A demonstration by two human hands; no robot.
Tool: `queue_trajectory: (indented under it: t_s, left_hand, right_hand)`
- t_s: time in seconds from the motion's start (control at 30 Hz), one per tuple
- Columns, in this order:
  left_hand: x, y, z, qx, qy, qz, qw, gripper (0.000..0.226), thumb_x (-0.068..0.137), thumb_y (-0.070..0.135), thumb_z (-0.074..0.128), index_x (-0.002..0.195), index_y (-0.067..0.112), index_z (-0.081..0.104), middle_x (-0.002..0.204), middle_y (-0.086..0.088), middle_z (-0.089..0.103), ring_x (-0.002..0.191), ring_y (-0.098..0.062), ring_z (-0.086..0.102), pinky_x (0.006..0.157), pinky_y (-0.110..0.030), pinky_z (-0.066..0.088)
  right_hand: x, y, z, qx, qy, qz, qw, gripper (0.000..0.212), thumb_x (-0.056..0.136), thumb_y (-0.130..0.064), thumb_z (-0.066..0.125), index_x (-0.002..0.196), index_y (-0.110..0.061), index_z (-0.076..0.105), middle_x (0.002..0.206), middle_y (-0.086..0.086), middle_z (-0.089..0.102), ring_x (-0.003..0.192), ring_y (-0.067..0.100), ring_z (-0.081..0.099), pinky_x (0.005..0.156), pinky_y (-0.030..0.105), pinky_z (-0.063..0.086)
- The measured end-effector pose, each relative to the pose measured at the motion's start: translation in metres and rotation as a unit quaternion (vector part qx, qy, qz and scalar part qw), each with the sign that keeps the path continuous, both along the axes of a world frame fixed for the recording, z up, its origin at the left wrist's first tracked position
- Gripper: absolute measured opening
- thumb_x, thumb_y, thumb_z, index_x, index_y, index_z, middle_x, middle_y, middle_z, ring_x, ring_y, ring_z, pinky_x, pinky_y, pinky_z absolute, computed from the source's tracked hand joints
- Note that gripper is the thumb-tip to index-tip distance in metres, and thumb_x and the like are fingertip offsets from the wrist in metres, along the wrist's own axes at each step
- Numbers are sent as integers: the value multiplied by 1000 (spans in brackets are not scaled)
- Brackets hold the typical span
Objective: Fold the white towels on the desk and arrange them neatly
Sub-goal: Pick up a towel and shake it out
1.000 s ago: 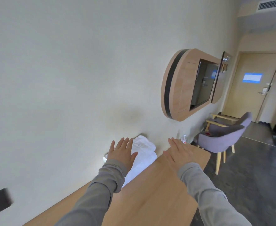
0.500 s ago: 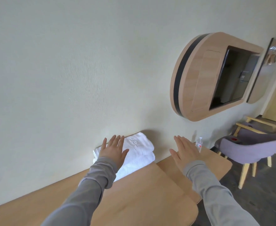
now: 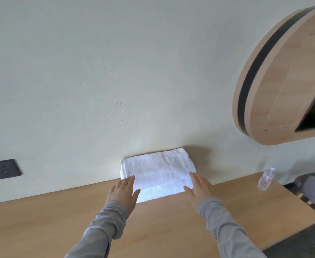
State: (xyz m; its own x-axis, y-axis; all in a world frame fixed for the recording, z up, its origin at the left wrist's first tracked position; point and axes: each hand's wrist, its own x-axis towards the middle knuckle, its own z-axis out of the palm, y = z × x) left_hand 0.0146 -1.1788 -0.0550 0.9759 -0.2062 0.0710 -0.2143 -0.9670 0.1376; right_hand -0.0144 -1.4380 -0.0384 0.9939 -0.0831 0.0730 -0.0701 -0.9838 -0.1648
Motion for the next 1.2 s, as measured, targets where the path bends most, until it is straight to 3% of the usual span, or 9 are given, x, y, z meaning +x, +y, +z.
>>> queue_trajectory:
  t_s: [0.27,0.33,0.43,0.5,0.6,0.83,0.93,1.1,1.2]
  left_hand:
    - [64,-43,-88,-272,194,145,931,56,95,46,41,136,9,39,134,-6,49,121,-20,48,101,-28,39]
    - [79,-54,-98,-424,270,225,835,57,90,49,51,125,4,50,123,-12,56,107,-24,56,91,-30,43]
    - [100,-65,-106,-668,318,332,585,38,80,45,66,84,8,57,97,-13,59,80,-23,56,70,-29,49]
    - [113,-69,-113,-750,293,381,454,40,72,41,74,82,7,57,83,-9,57,74,-21,55,67,-27,48]
    - [128,-78,-114,-796,255,416,357,48,59,45,82,76,9,55,75,-5,54,71,-19,53,80,-29,50]
    - [159,-98,-105,-825,181,460,273,46,70,47,75,85,8,55,92,-6,58,82,-21,57,88,-33,44]
    - [169,-103,-105,-826,160,476,256,50,74,47,71,99,7,52,95,-7,56,80,-24,56,84,-36,40]
    - [162,-107,-104,-824,101,512,221,45,65,38,81,80,8,52,85,-3,59,77,-20,58,80,-34,45]
    - [156,-106,-95,-847,82,483,205,39,64,32,82,83,11,55,90,-6,63,83,-23,62,88,-37,50]
  right_hand:
    - [85,-10,-73,188,128,-51,973,58,97,-37,40,146,-13,20,152,4,25,140,20,24,113,31,24]
    - [97,-12,-89,253,141,-73,954,57,96,-34,44,144,-11,25,150,6,31,137,21,31,110,31,27]
    - [113,-21,-109,406,134,-166,889,53,94,-28,52,139,-5,36,141,13,43,127,25,44,102,31,34]
    - [129,-27,-117,526,133,-236,806,52,93,-24,53,137,-1,37,139,18,45,124,30,47,103,36,38]
    - [160,-33,-123,679,109,-323,650,52,91,-23,56,133,4,40,128,22,51,114,32,52,96,39,42]
    - [208,-41,-123,778,61,-397,483,75,77,-50,68,134,-10,40,136,12,44,125,26,46,105,38,40]
    - [222,-46,-121,788,86,-397,462,82,71,-55,70,136,-16,39,131,14,50,119,27,52,103,39,42]
    - [234,-59,-123,789,136,-398,448,39,74,-47,71,80,-17,47,40,5,51,32,16,47,52,31,43]
    - [232,-56,-117,807,126,-361,451,29,79,-41,68,80,-17,51,51,2,61,50,18,56,62,34,48]
